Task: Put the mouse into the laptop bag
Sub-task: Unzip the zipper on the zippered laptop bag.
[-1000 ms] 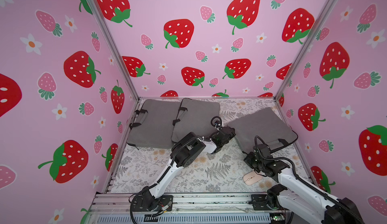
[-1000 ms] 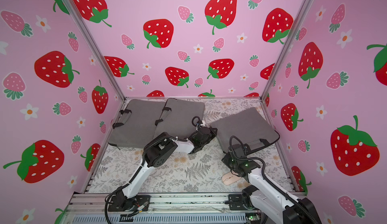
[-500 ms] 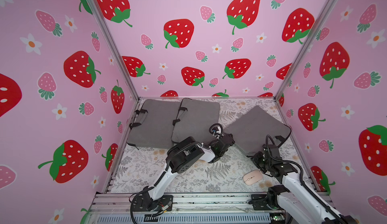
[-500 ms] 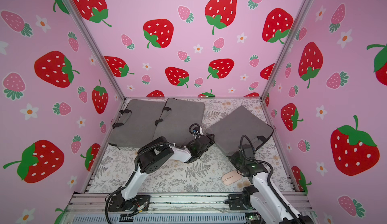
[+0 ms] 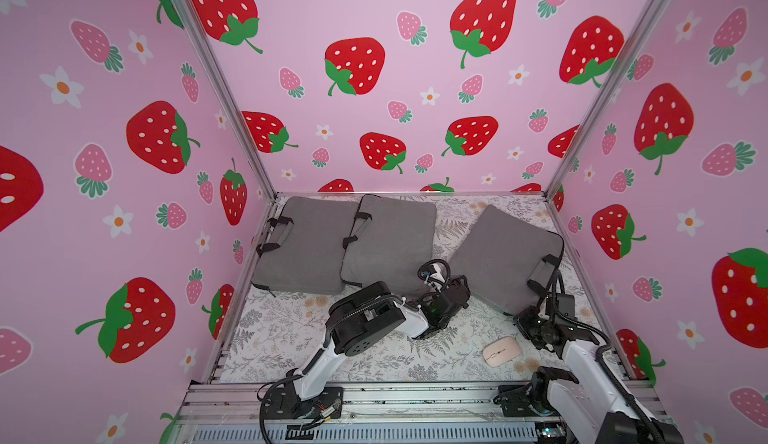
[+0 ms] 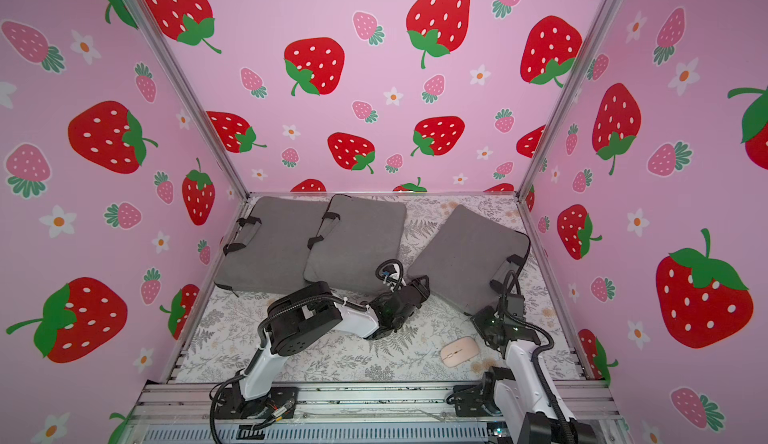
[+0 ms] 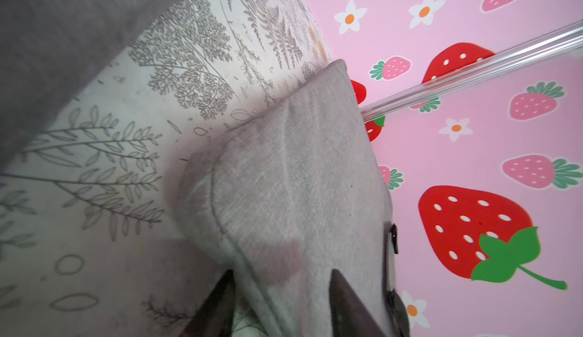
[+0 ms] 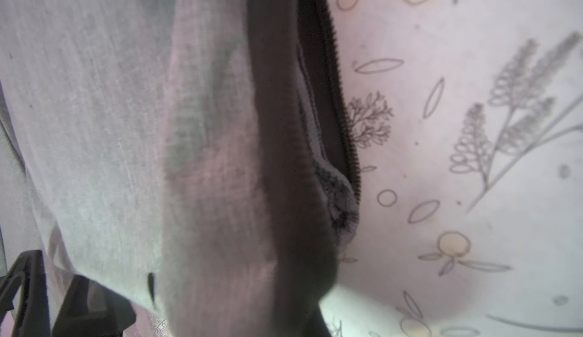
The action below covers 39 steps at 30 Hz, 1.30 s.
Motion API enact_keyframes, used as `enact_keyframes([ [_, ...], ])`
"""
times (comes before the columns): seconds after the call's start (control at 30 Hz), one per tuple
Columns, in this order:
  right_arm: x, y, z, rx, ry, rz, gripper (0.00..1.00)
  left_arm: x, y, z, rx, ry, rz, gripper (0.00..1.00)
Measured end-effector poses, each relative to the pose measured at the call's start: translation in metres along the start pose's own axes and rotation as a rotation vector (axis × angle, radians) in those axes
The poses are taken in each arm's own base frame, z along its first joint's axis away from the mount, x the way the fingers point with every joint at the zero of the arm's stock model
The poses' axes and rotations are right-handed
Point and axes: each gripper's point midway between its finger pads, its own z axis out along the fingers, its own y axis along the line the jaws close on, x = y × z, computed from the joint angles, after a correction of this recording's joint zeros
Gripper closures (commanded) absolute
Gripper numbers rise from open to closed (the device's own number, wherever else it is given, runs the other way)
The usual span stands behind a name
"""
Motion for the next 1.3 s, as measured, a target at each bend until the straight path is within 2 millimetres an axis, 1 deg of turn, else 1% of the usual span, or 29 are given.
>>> enact_keyframes([
  [0.07, 0.0, 0.0, -0.002, -0.004, -0.004, -0.007, 1.0, 0.0, 0.007, 0.001, -0.025, 0.004, 0.002, 0.47],
  [0.1, 0.001, 0.001, -0.003, -0.011, -0.008, -0.011, 1.0, -0.001, 0.006, 0.002, -0.03, 0.005, 0.0, 0.47],
  [0.13, 0.001, 0.001, -0.004, -0.016, -0.009, -0.013, 1.0, -0.001, 0.005, 0.004, -0.034, 0.008, 0.001, 0.48],
  [0.17, 0.002, 0.002, -0.006, -0.026, -0.012, -0.016, 1.0, -0.001, 0.003, 0.007, -0.04, 0.012, -0.001, 0.52],
  [0.2, 0.002, 0.003, -0.008, -0.033, -0.014, -0.019, 1.0, 0.0, 0.003, 0.009, -0.046, 0.02, 0.0, 0.58],
  [0.23, 0.003, 0.004, -0.009, -0.038, -0.013, -0.02, 1.0, 0.0, 0.002, 0.012, -0.051, 0.027, 0.001, 0.67],
  [0.27, 0.004, 0.004, -0.011, -0.043, -0.013, -0.021, 1.0, 0.001, 0.002, 0.016, -0.055, 0.036, 0.001, 0.81],
  [0.33, 0.007, 0.005, -0.014, -0.053, -0.007, -0.02, 1.0, 0.003, 0.0, 0.023, -0.051, 0.043, -0.012, 1.0],
  [0.43, 0.013, 0.002, -0.014, -0.051, 0.015, -0.007, 1.0, 0.003, -0.006, 0.03, -0.028, 0.056, -0.035, 1.0],
  [0.67, 0.031, -0.003, -0.007, -0.033, 0.096, 0.027, 1.0, 0.002, -0.006, 0.032, -0.025, 0.068, -0.036, 1.0],
  [0.87, 0.042, 0.008, -0.003, -0.01, 0.149, -0.002, 1.0, 0.001, -0.005, 0.031, -0.025, 0.066, -0.033, 1.0],
  [1.1, 0.045, 0.019, 0.001, -0.011, 0.154, 0.012, 1.0, 0.0, -0.004, 0.029, -0.012, 0.063, -0.039, 1.0],
  [1.3, 0.049, 0.032, 0.005, 0.038, 0.176, -0.047, 1.0, -0.002, -0.002, 0.026, -0.006, 0.058, -0.042, 1.0],
])
